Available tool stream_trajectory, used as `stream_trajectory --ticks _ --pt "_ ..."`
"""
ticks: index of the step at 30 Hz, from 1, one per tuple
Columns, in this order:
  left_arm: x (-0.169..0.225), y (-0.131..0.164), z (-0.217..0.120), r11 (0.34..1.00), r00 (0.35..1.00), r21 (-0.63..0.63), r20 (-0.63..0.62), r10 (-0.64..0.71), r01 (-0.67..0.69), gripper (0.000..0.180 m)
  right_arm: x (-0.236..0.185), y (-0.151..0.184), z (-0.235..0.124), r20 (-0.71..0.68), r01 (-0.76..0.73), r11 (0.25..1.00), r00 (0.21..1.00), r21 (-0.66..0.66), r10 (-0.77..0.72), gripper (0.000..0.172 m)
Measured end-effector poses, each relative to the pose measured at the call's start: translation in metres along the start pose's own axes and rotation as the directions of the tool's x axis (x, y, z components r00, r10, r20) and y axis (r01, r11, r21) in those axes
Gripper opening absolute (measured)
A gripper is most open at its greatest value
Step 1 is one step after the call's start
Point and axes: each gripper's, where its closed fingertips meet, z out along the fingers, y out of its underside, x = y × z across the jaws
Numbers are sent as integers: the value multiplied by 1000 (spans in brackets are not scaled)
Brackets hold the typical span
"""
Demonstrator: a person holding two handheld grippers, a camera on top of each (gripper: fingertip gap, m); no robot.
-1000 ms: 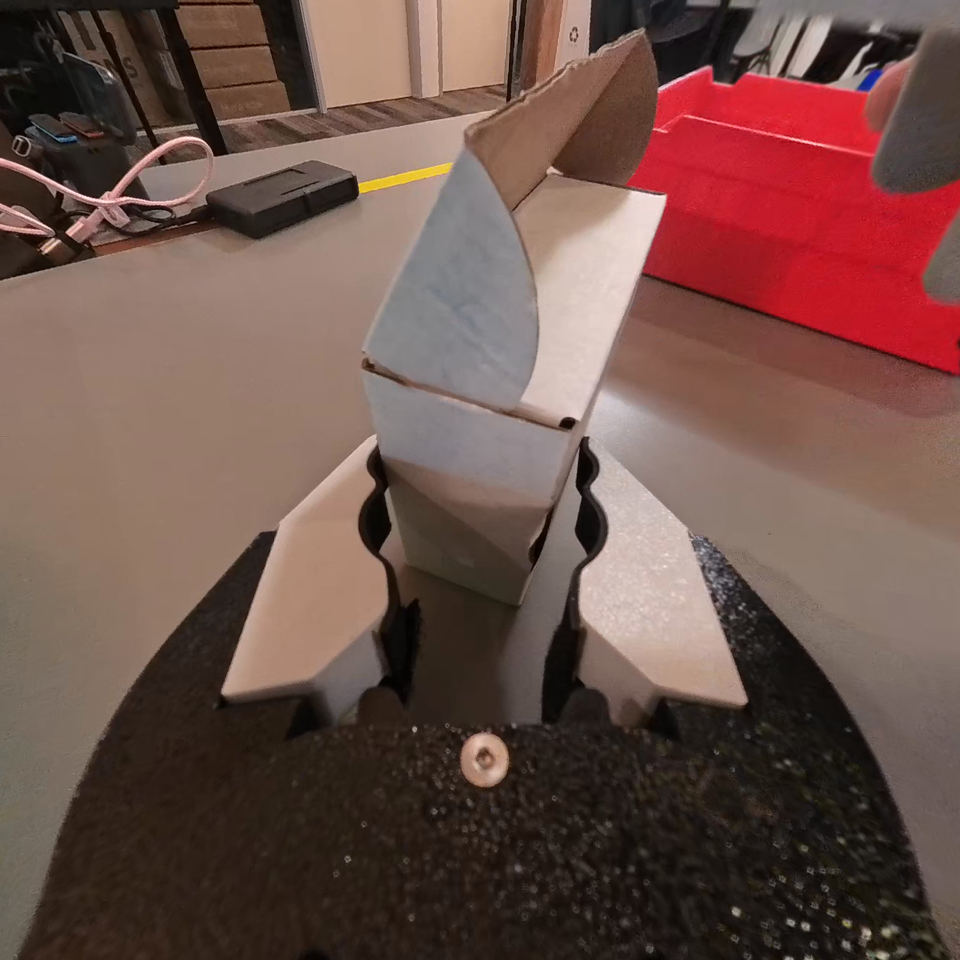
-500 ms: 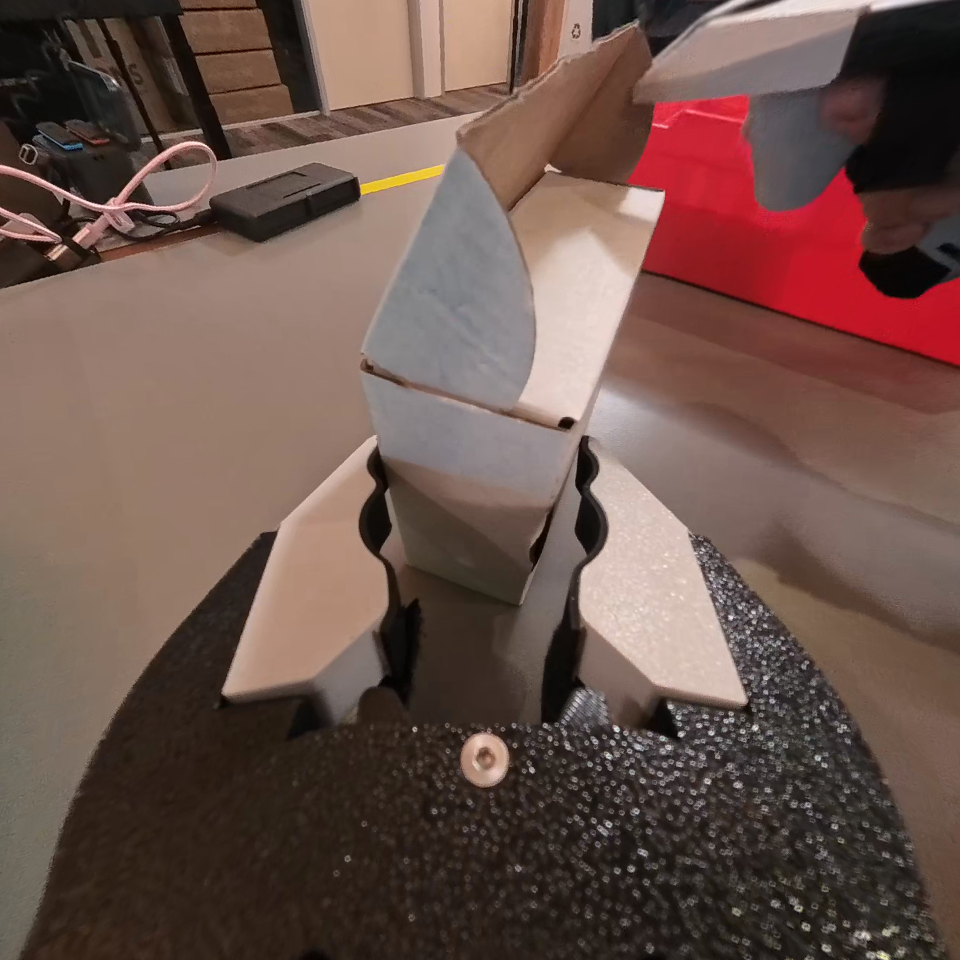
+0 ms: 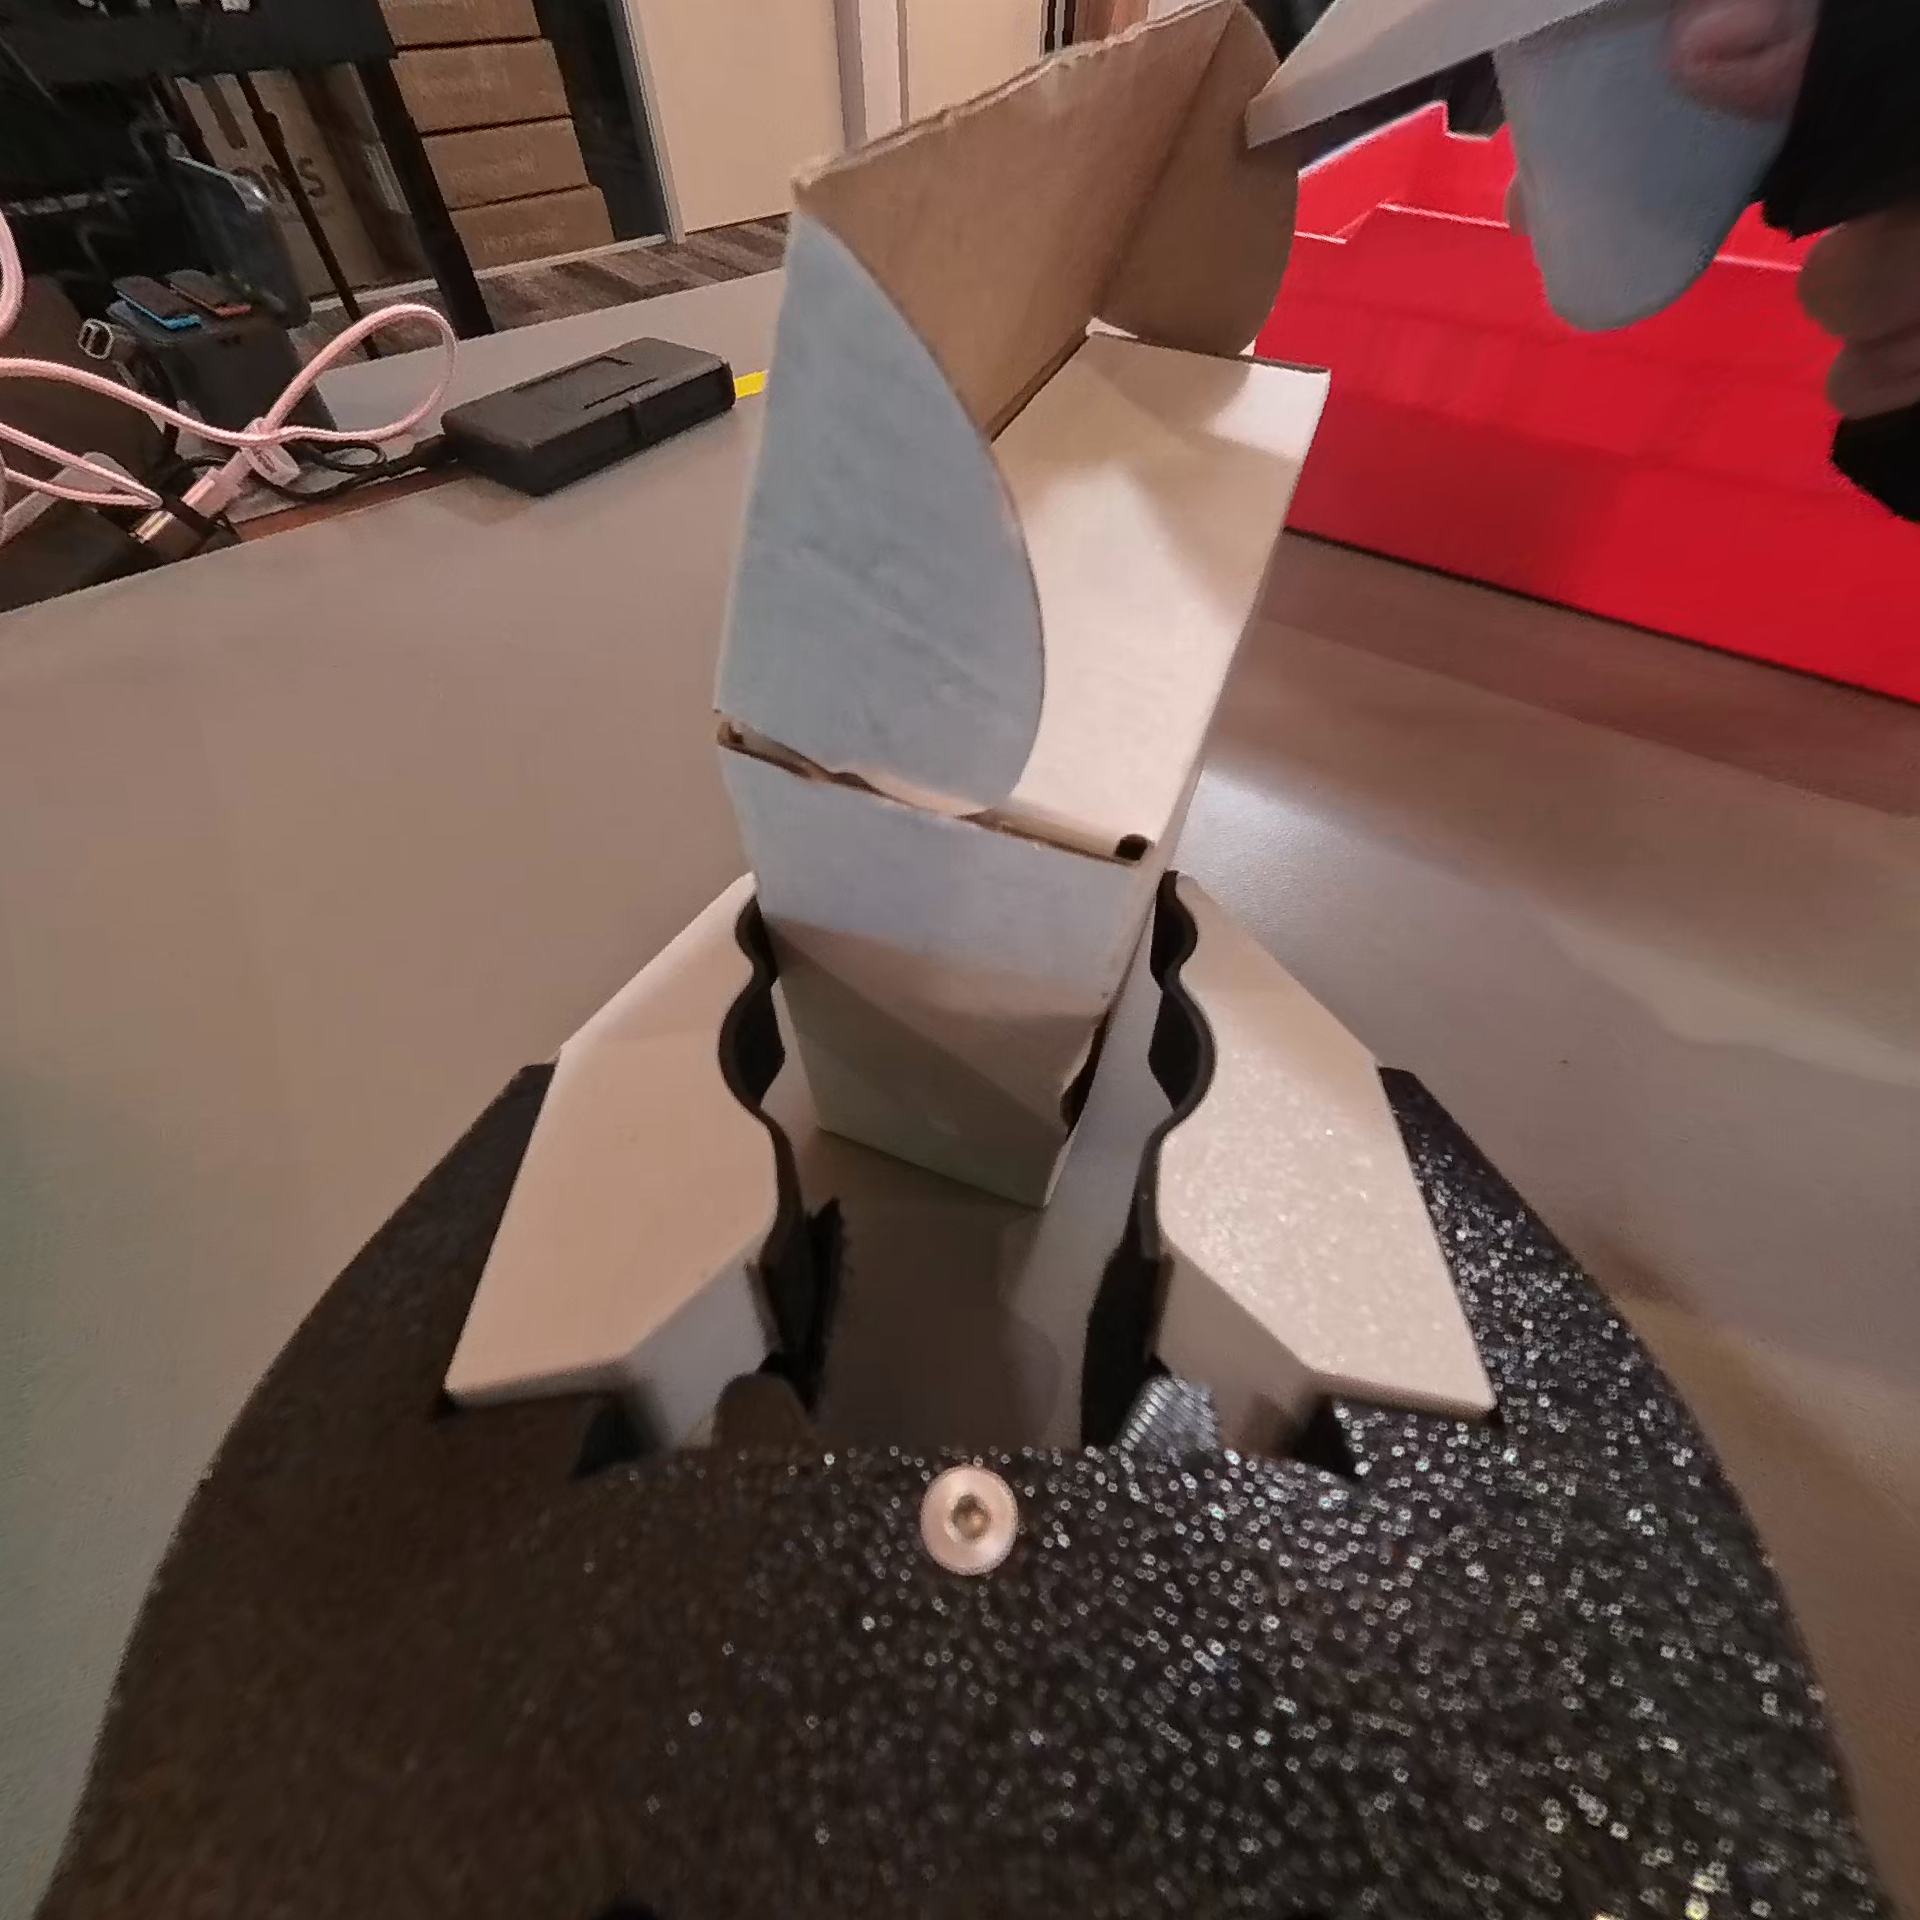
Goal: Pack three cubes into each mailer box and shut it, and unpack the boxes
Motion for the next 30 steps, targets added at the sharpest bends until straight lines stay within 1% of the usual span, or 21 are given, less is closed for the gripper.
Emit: stream_trajectory --ticks 6,10,13,15,17,18,19,21,22,23,25,27,30 --pt "0 0 1 1000 1000 1 0 4 -4 71 -2 -8 4 33 -60 998 998 -25 61 0" --pt "0 0 1 1000 1000 -6 3 5 -5 71 0 -6 5 3 -12 999 1000 -42 13 0" --pt "-1 0 1 1000 1000 -7 -2 -3 3 70 0 -2 4 14 -39 999 999 -23 40 0" --pt "1 1 1 1000 1000 -9 -9 25 -25 71 0 -1 2 22 -46 999 999 -10 46 0" --pt "-2 2 -2 998 998 -23 35 56 -55 100 0 -1 1 19 -34 999 999 -4 34 0" --pt "-2 -2 -6 998 998 -4 43 55 -55 106 0 -1 0 15 -27 1000 1000 -2 27 0" --pt "-1 -13 -13 997 998 65 48 37 -40 104 0 -1 0 14 -25 1000 1000 0 25 0" --pt "-3 -36 -35 974 997 227 77 2 -19 83 0 -1 -1 16 -26 1000 1000 4 26 0" --pt "-5 -44 -46 960 996 280 95 -1 -26 74 0 -1 -1 18 -28 1000 999 6 27 0" --pt "-5 -47 -53 952 995 306 104 -2 -30 71 0 -1 -1 20 -29 1000 999 8 29 0" --pt "3 -50 -60 946 996 322 90 7 -36 73 0 0 -2 25 -32 999 999 14 32 0" --pt "16 -53 -61 942 998 331 52 32 -48 75 -1 0 -3 32 -39 999 999 19 38 0" --pt "32 -58 -57 947 998 313 13 65 -66 80 -3 0 -3 40 -47 999 998 23 47 0"
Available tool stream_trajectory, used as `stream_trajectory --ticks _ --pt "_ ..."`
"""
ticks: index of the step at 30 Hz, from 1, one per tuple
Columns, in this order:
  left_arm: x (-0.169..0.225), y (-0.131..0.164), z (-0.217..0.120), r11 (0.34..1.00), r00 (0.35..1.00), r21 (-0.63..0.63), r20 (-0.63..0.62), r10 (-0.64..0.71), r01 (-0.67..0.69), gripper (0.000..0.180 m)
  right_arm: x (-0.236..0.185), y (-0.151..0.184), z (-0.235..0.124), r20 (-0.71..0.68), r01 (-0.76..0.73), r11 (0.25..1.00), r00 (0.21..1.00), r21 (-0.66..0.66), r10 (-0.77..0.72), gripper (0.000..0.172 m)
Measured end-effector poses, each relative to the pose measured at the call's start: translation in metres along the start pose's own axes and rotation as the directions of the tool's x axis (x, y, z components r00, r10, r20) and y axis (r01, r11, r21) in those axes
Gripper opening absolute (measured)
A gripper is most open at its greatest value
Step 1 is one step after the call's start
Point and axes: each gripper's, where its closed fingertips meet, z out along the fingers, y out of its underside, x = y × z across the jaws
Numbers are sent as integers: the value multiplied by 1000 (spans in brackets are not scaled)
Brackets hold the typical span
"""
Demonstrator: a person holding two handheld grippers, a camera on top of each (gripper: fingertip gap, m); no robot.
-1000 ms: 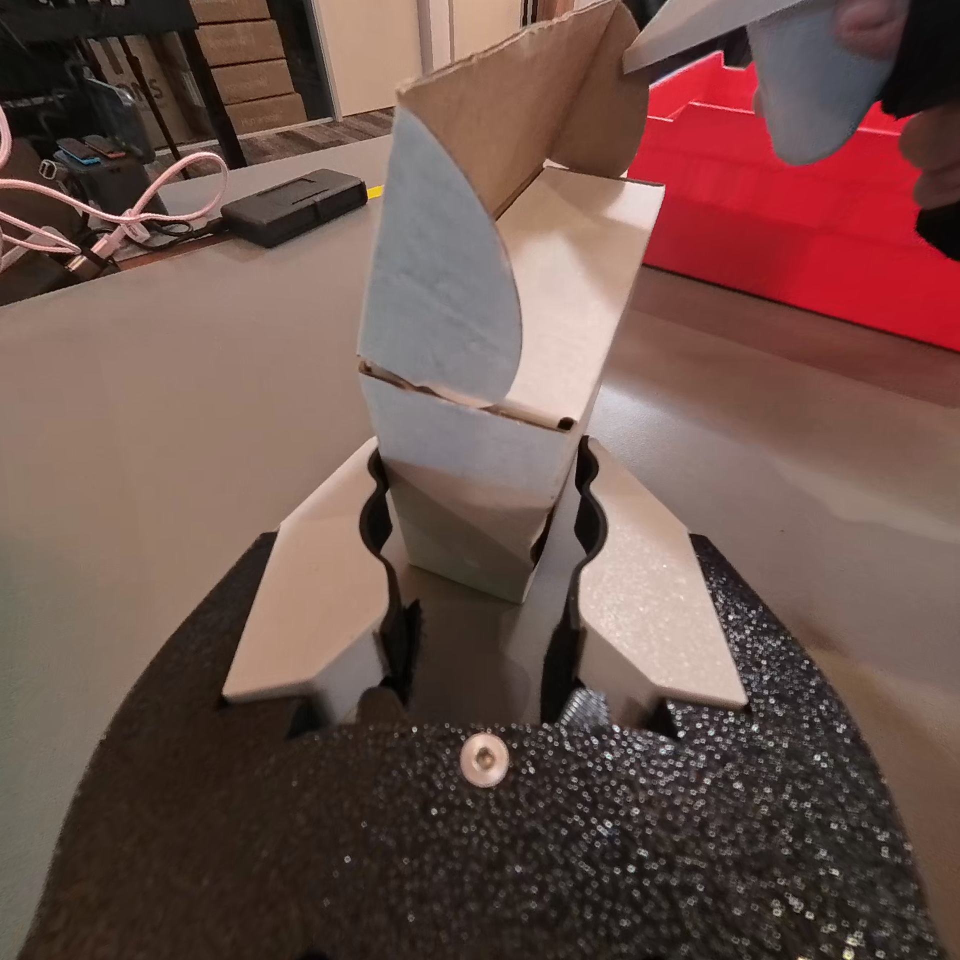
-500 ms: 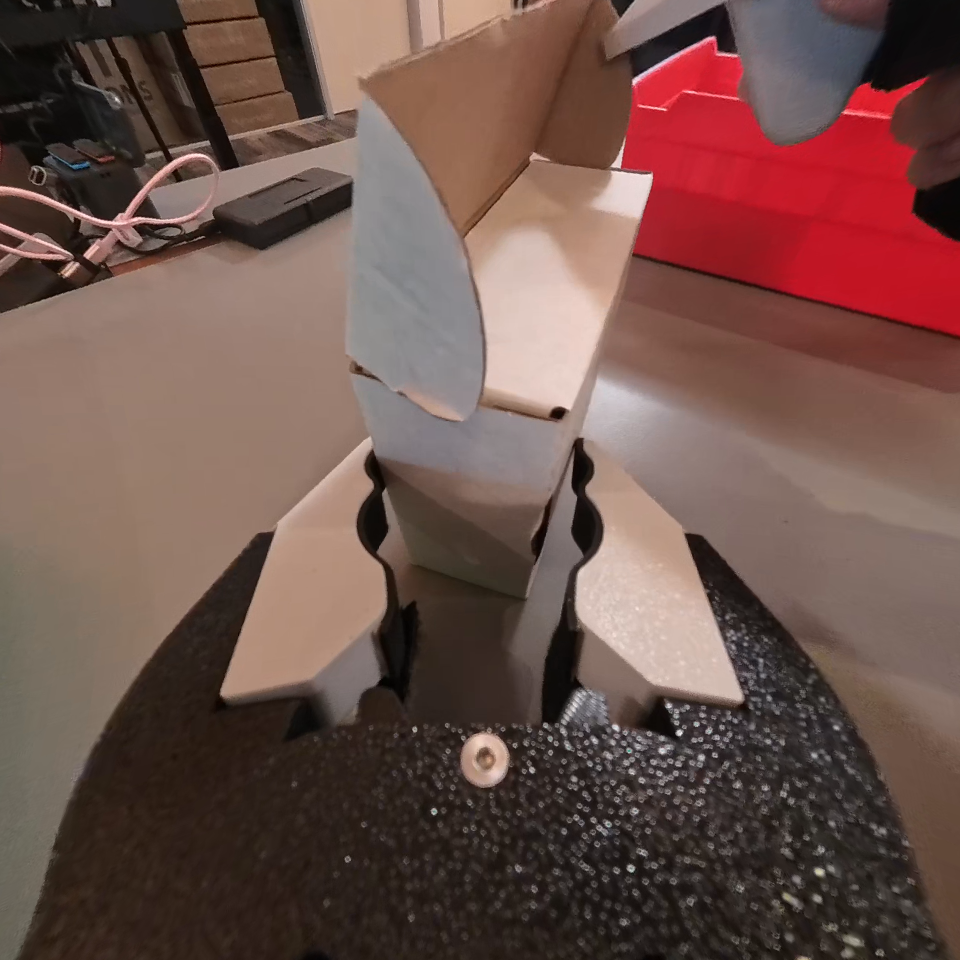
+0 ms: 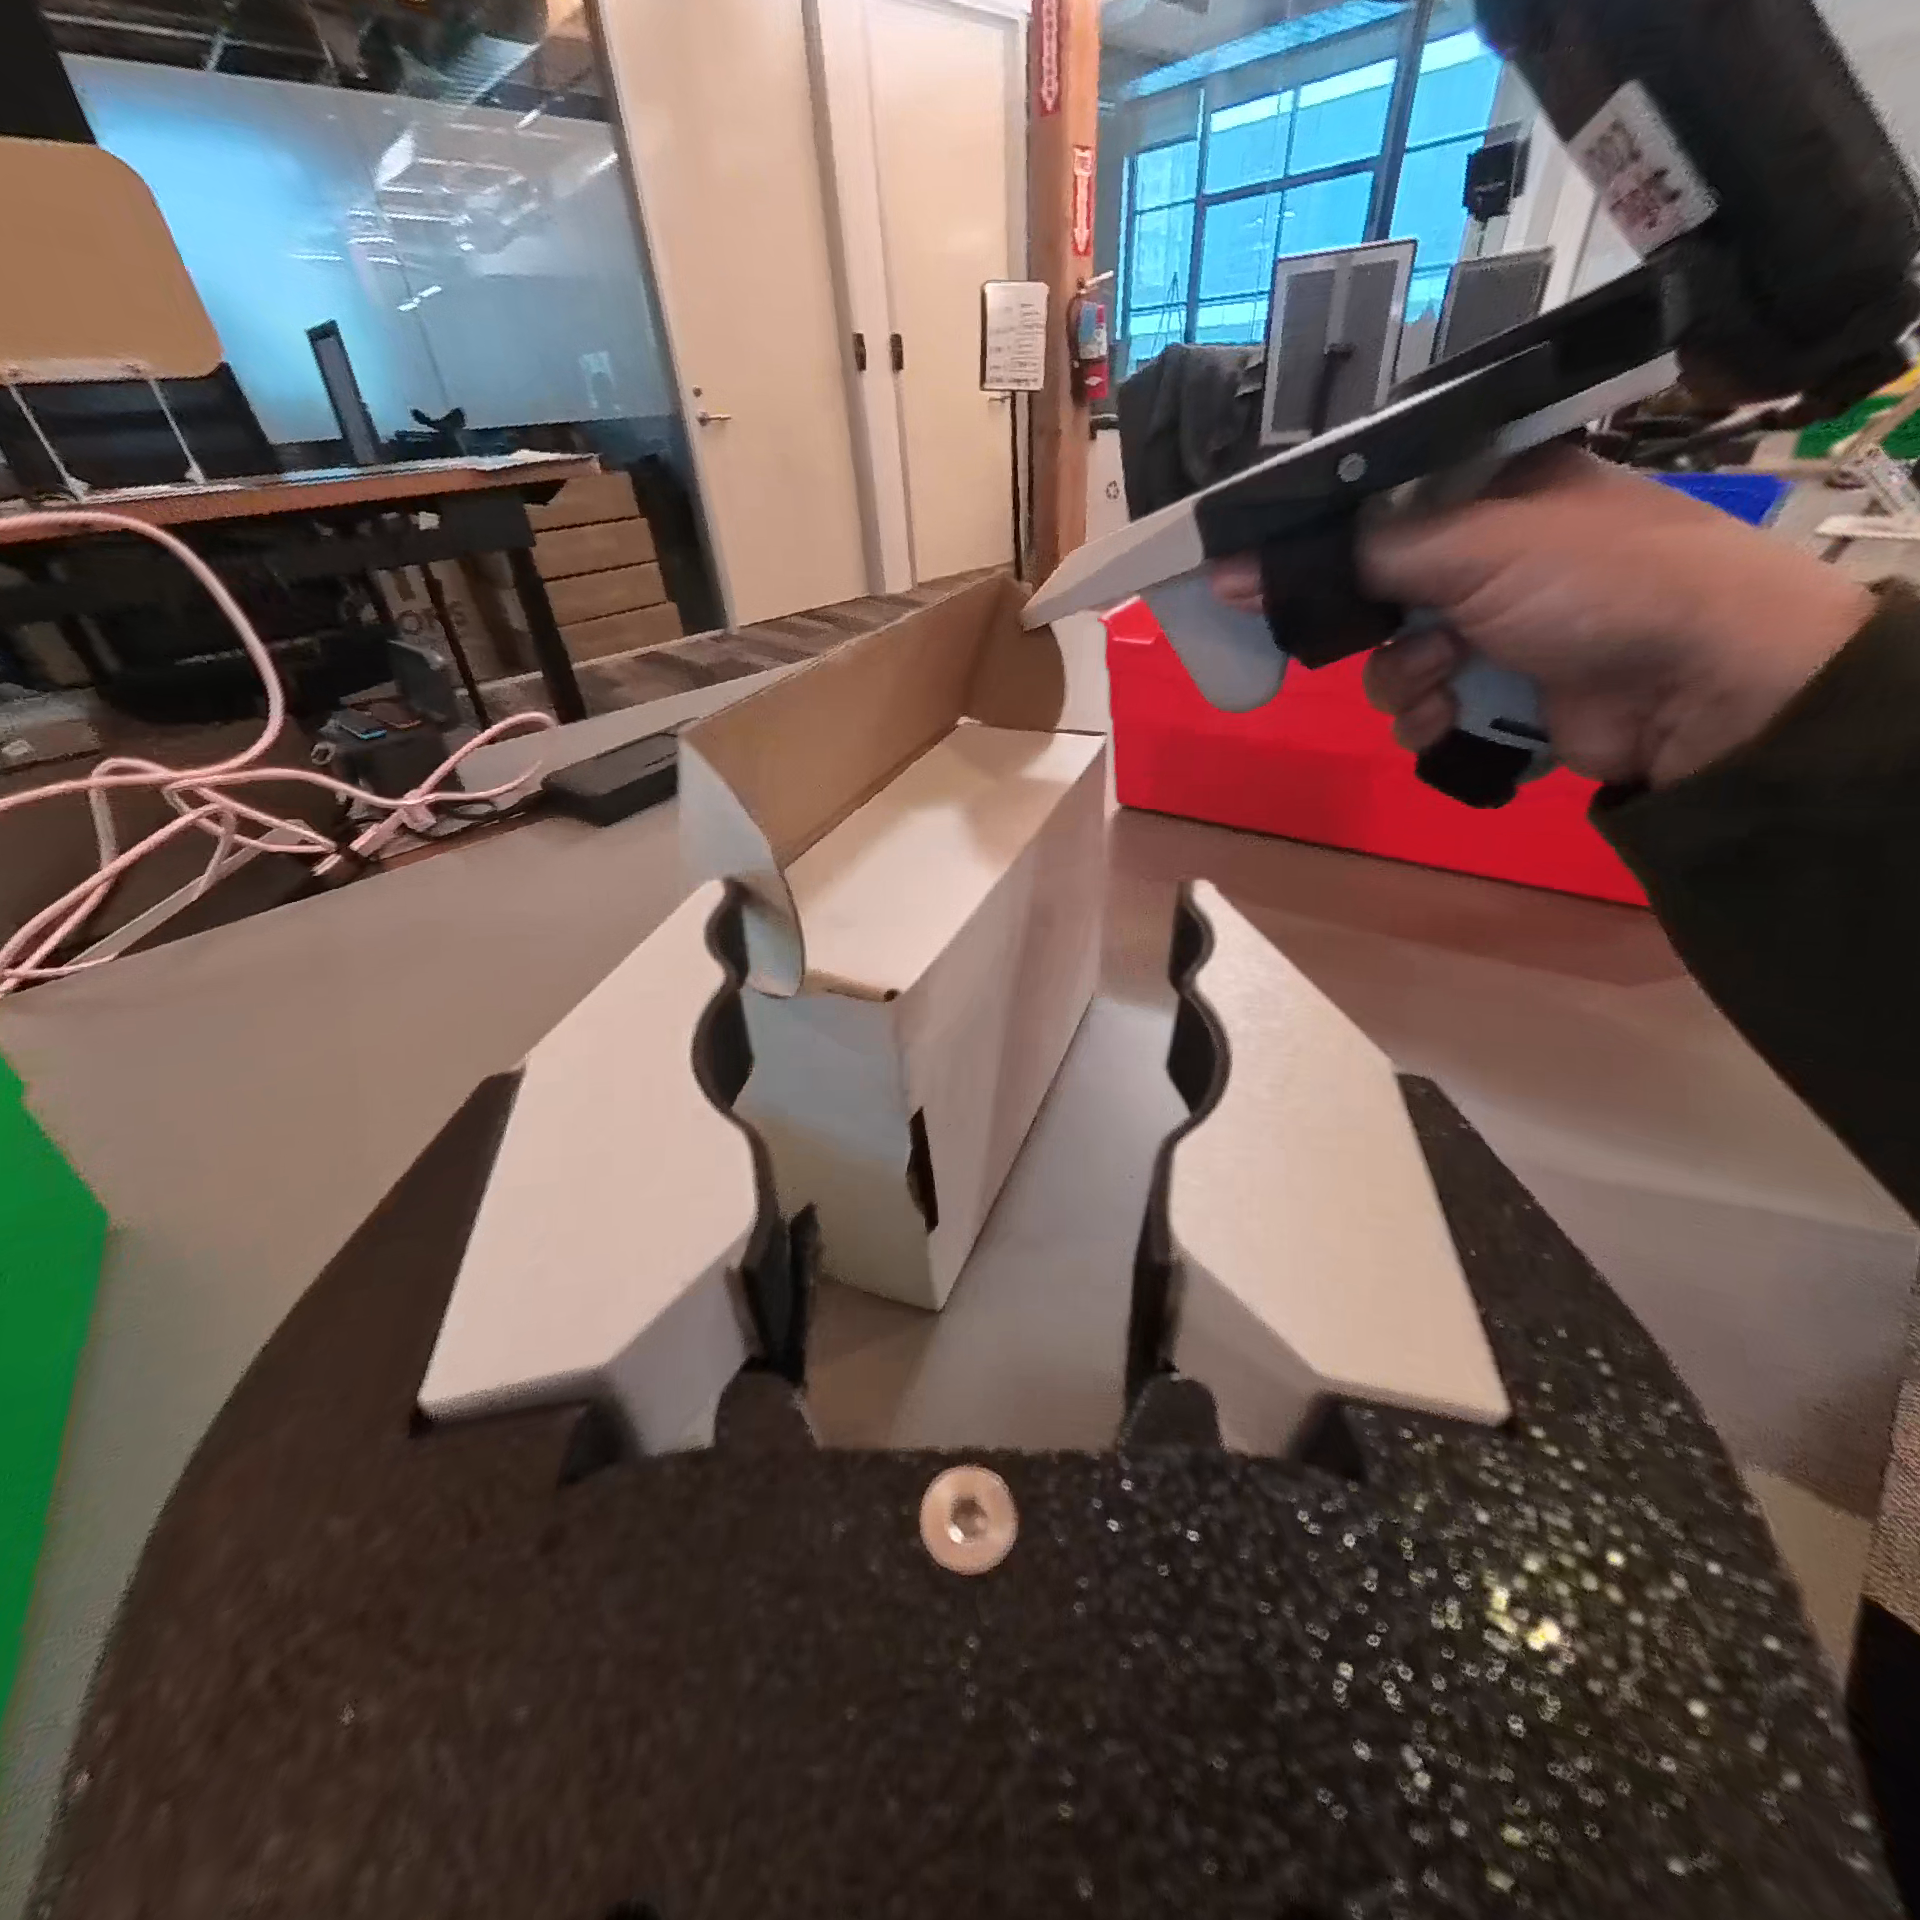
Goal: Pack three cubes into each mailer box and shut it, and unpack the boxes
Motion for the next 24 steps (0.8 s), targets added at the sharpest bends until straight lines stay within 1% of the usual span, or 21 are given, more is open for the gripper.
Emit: stream_trajectory --ticks 2,5,9,13,15,22,24 --pt "2 -2 4 1000 1000 -13 -5 1 -1 86 2 0 0 -18 5 1000 1000 -2 -5 0" --pt "1 -4 8 999 999 -25 -21 -38 37 92 2 0 -1 -23 2 1000 1000 -2 -2 0" --pt "2 -8 10 997 996 -23 -46 -77 76 96 2 1 -1 -31 1 1000 1000 -1 -1 0" --pt "-3 -1 11 998 1000 -62 -9 -30 29 95 0 1 -1 -37 12 1000 999 4 -12 0" --pt "-4 4 10 997 1000 -81 0 0 0 91 -1 3 -2 -39 17 1000 999 5 -17 0" --pt "4 22 4 990 999 -143 -32 2 -6 91 -2 26 -7 -49 34 999 998 -35 -35 0" --pt "5 22 2 989 999 -146 -39 12 -18 90 -3 30 -7 -36 33 999 999 -25 -34 0"
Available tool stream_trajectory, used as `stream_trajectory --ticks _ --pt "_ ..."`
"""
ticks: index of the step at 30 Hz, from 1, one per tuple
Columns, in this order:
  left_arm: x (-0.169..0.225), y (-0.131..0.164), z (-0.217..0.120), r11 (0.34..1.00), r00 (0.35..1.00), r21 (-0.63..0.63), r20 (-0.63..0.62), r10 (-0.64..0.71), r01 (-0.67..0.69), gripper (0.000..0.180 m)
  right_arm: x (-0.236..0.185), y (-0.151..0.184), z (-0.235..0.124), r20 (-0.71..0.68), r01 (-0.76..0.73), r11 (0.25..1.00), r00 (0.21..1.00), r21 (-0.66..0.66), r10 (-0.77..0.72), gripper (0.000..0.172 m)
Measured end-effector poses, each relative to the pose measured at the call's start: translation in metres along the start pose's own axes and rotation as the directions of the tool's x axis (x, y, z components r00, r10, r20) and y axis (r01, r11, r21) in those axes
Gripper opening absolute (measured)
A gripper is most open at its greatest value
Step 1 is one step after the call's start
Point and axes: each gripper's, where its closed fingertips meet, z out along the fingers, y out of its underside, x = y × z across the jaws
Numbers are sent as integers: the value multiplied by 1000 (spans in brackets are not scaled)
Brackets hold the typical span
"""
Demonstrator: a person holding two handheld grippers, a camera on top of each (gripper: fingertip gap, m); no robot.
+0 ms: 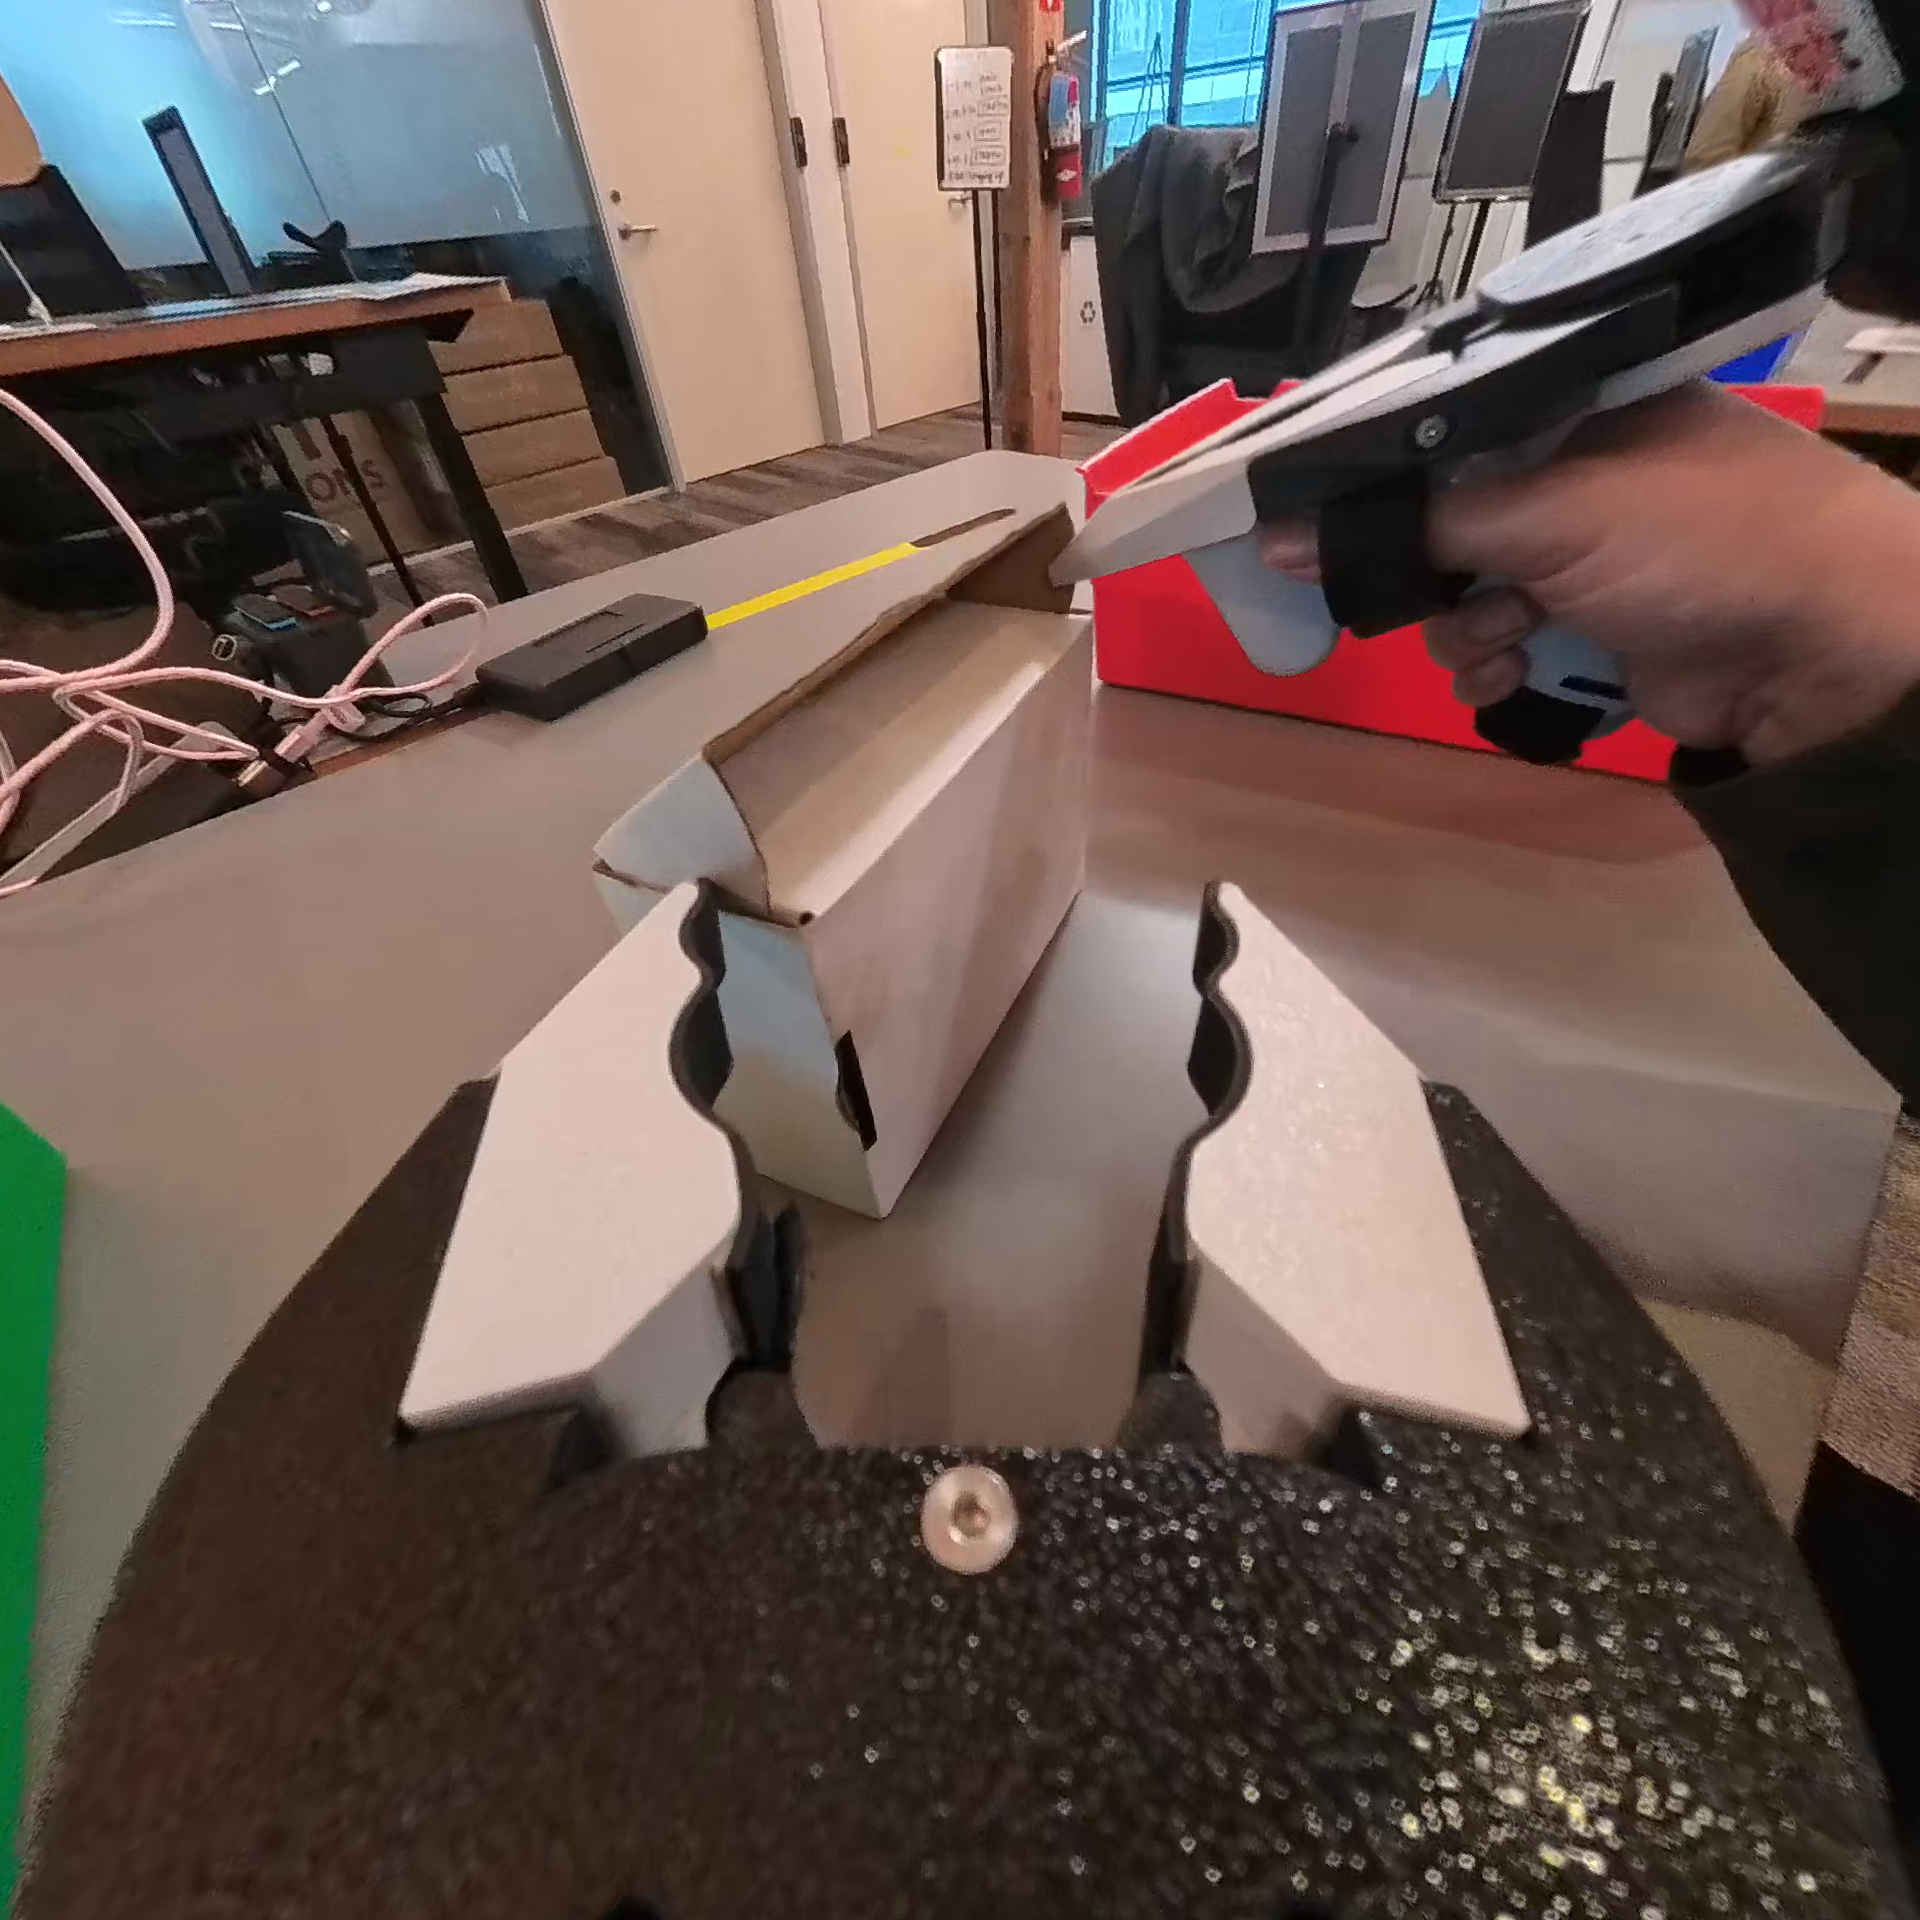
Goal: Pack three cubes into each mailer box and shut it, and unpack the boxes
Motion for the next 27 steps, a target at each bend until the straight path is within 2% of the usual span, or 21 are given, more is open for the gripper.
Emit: stream_trajectory --ticks 1,2,4,7,9,12,15,18,23,27 --pt "1 -1 -2 1000 1000 -1 -4 -1 1 91 -1 3 -2 11 -3 1000 1000 -18 4 1" --pt "0 -2 -5 1000 1000 8 1 -1 1 94 -1 7 -6 15 -12 999 1000 -48 13 14" --pt "-7 -9 -13 999 999 51 41 3 -6 95 1 -2 -19 12 -23 1000 1000 -4 23 21" --pt "-23 -17 -17 993 994 117 105 -18 6 100 -10 -40 -35 42 28 984 998 173 -36 7" --pt "-28 -9 -5 997 996 82 92 -14 6 108 -28 -58 -32 47 120 961 990 250 -136 0" --pt "-32 7 22 999 999 33 41 -16 15 128 -56 -54 -7 91 223 948 964 226 -248 0" --pt "-29 10 32 997 997 26 -29 -69 70 131 -63 -28 16 132 222 965 962 141 -240 0" --pt "-32 13 35 999 998 3 -32 -54 54 130 -64 -6 22 179 139 983 971 117 -159 0" --pt "-30 34 45 995 998 -92 -52 -48 43 125 -64 1 22 107 206 965 969 161 -224 0" --pt "-32 43 49 990 999 -138 -29 20 -24 102 -66 -3 19 157 226 957 954 180 -254 0"
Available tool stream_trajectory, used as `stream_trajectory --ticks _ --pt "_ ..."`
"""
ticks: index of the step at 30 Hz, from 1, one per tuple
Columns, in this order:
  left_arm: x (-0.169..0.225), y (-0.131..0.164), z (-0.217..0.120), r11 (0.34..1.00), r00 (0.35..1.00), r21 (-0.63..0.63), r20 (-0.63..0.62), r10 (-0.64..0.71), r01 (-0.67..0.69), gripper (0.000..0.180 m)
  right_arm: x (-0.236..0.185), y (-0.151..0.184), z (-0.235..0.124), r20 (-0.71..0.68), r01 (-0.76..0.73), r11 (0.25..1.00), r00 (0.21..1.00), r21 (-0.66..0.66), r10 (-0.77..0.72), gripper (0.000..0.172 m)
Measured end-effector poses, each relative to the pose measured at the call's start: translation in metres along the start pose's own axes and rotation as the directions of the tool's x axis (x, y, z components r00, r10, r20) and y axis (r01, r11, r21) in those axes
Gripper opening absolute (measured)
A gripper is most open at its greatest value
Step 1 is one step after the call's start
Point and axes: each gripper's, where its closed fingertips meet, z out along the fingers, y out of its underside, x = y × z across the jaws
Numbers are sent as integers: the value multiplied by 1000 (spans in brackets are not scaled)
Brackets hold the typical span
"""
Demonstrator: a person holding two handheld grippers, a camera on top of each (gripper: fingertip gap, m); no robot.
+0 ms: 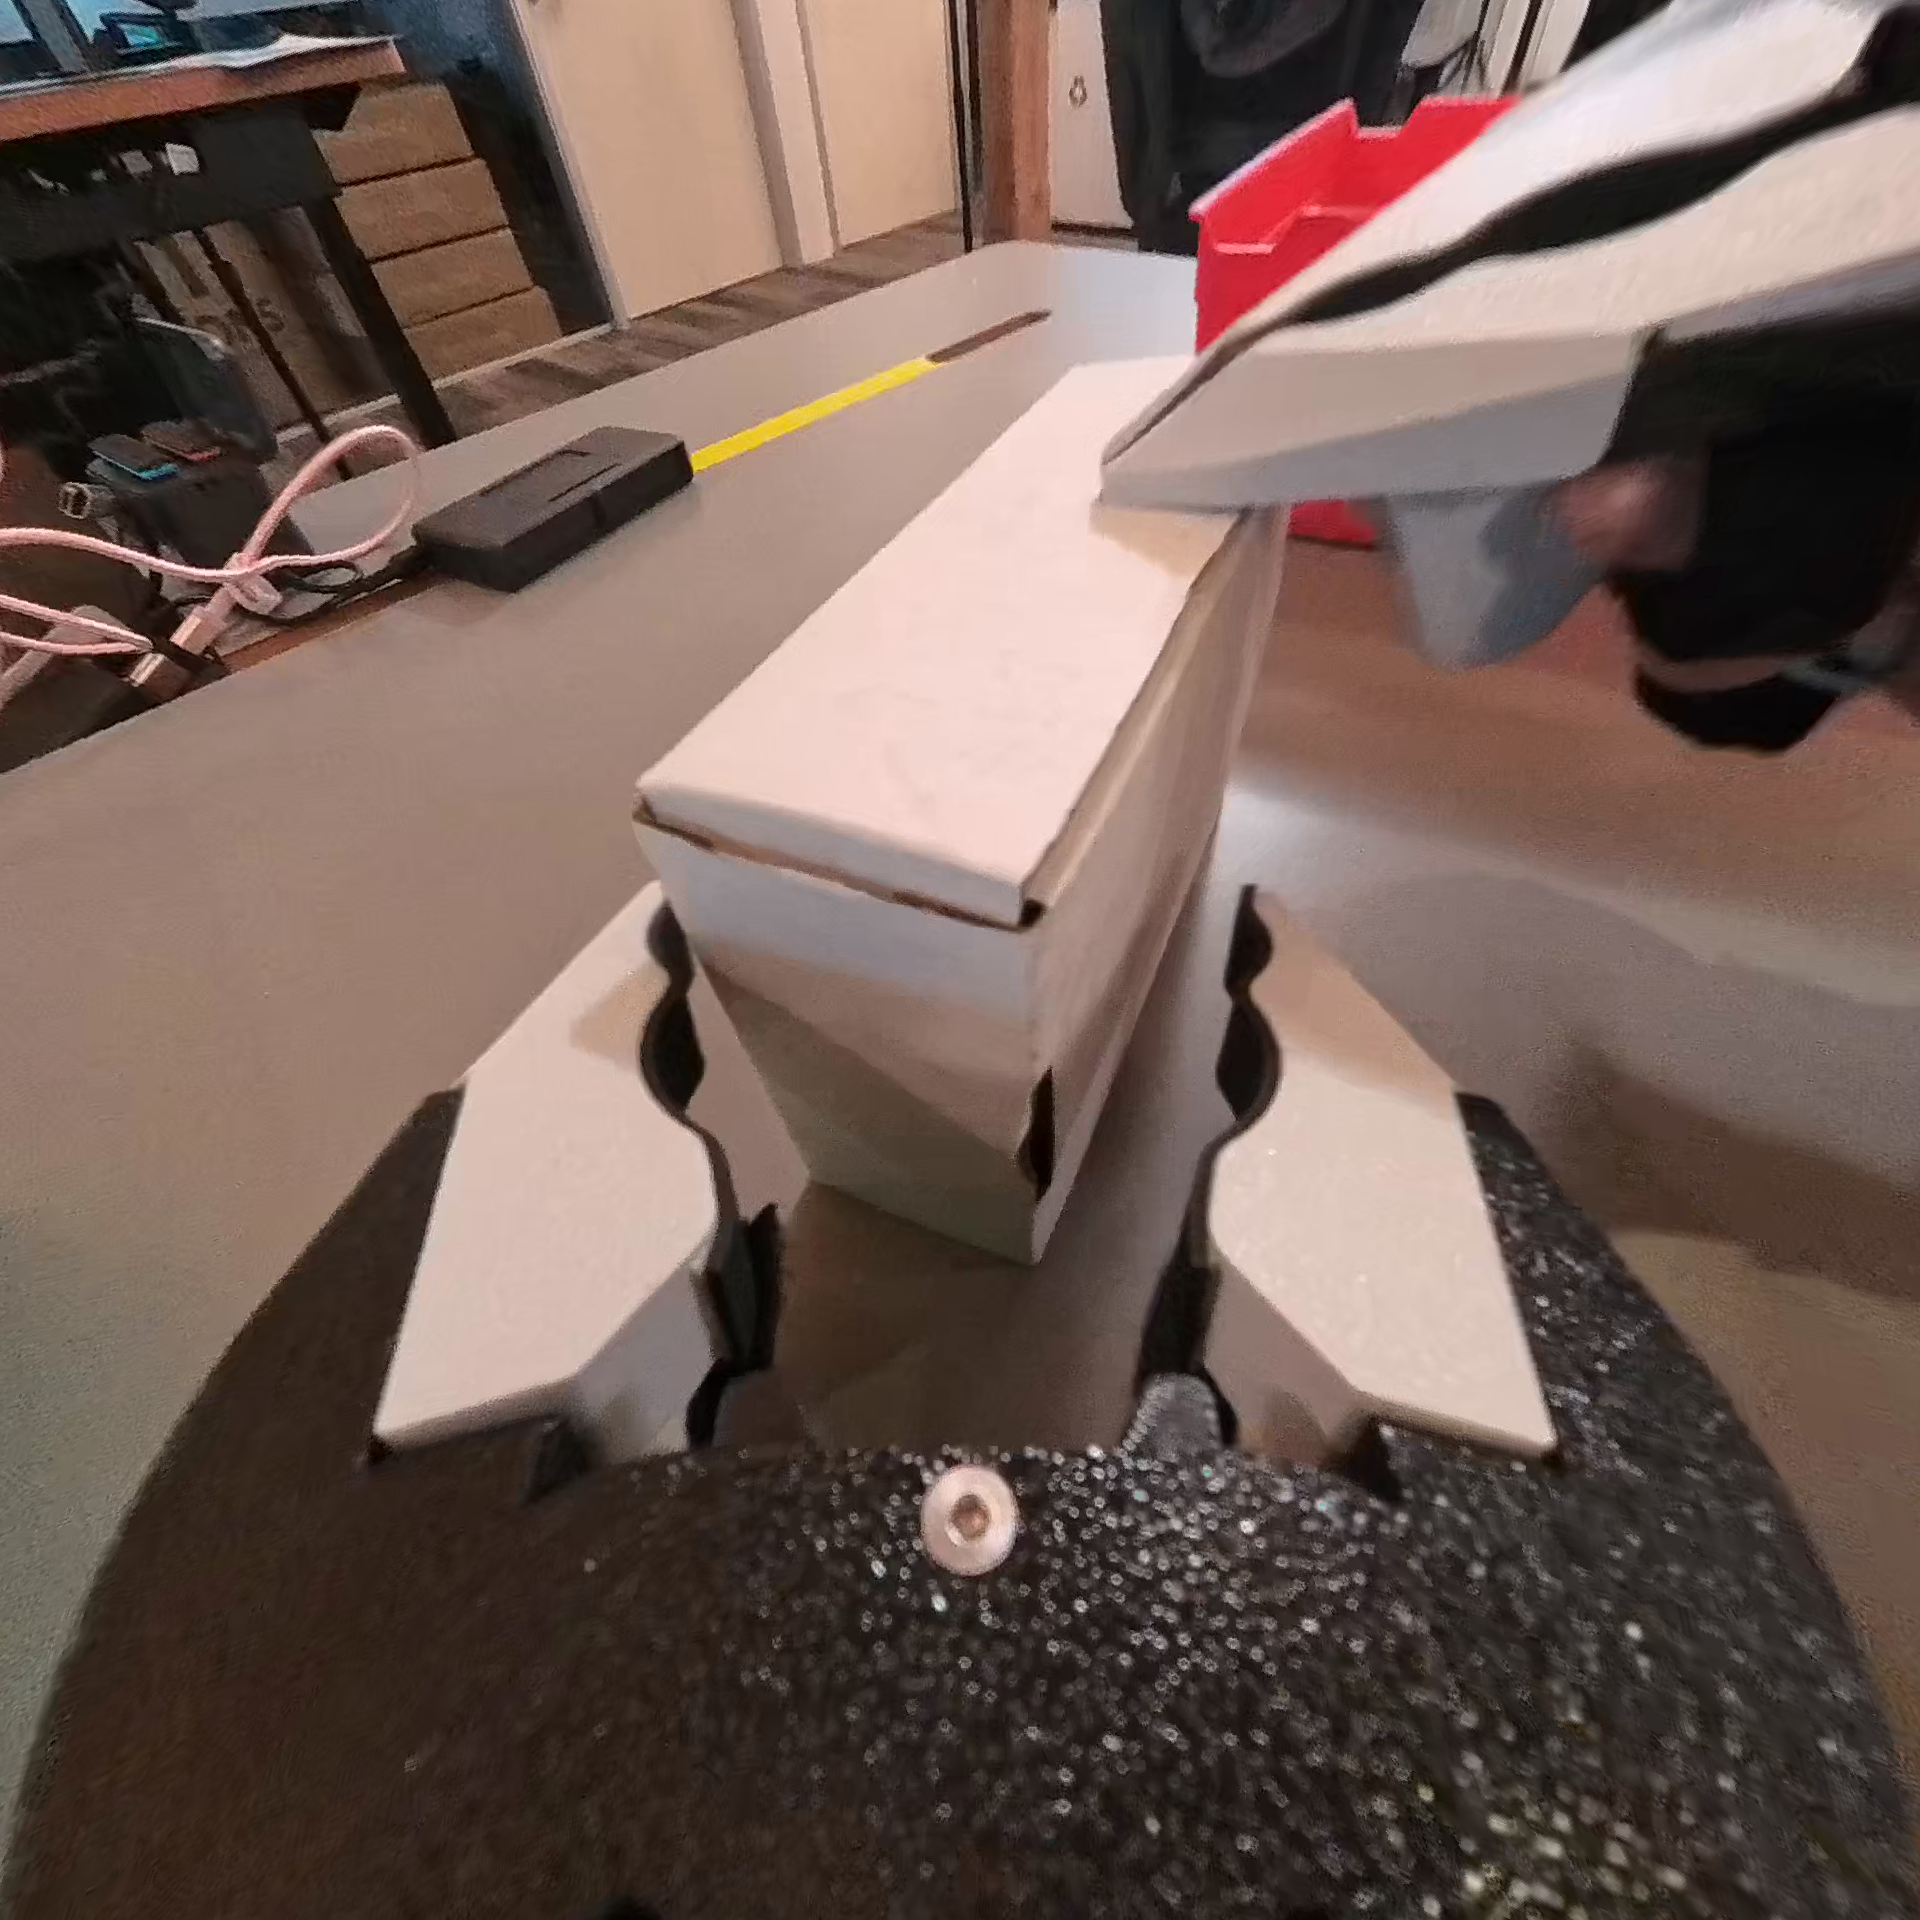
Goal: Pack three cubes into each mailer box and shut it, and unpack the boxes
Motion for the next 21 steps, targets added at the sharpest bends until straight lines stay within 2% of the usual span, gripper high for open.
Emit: stream_trajectory --ticks 2,3,5,7,9,11,13,14,15,17,19,21 --pt "-1 3 0 998 998 -15 25 54 -54 83 -7 -11 -10 56 36 998 998 56 -39 0" --pt "-1 3 -1 996 996 -13 32 88 -88 82 -19 -21 -19 117 74 990 989 117 -88 60" --pt "3 0 -3 989 989 11 27 149 -149 79 -36 -24 -32 186 196 972 958 132 -218 92" --pt "11 -4 -7 962 963 54 22 269 -269 74 -39 -8 -36 171 418 908 892 40 -418 107" --pt "23 -12 -14 877 883 108 60 465 -469 69 -36 16 -38 189 604 791 792 -99 -581 109" --pt "38 -18 -20 749 763 143 115 636 -647 66 -32 38 -39 242 698 684 716 -213 -655 105" --pt "53 -21 -23 641 661 161 157 734 -750 66 -26 50 -43 262 762 583 645 -280 -718 88" --pt "60 -21 -24 600 624 174 164 764 -781 65 -21 51 -46 250 790 535 606 -300 -755 70" --pt "67 -23 -27 585 617 207 170 768 -784 64 -20 51 -50 258 806 505 581 -307 -772 69" --pt "72 -38 -35 628 686 288 196 700 -723 73 -17 47 -58 226 797 515 590 -315 -775 67" --pt "69 -44 -40 717 782 324 146 606 -617 113 -8 35 -73 161 809 499 562 -310 -811 66" --pt "60 -47 -43 786 852 342 110 511 -515 125 9 12 -98 53 810 492 534 -319 -844 66"
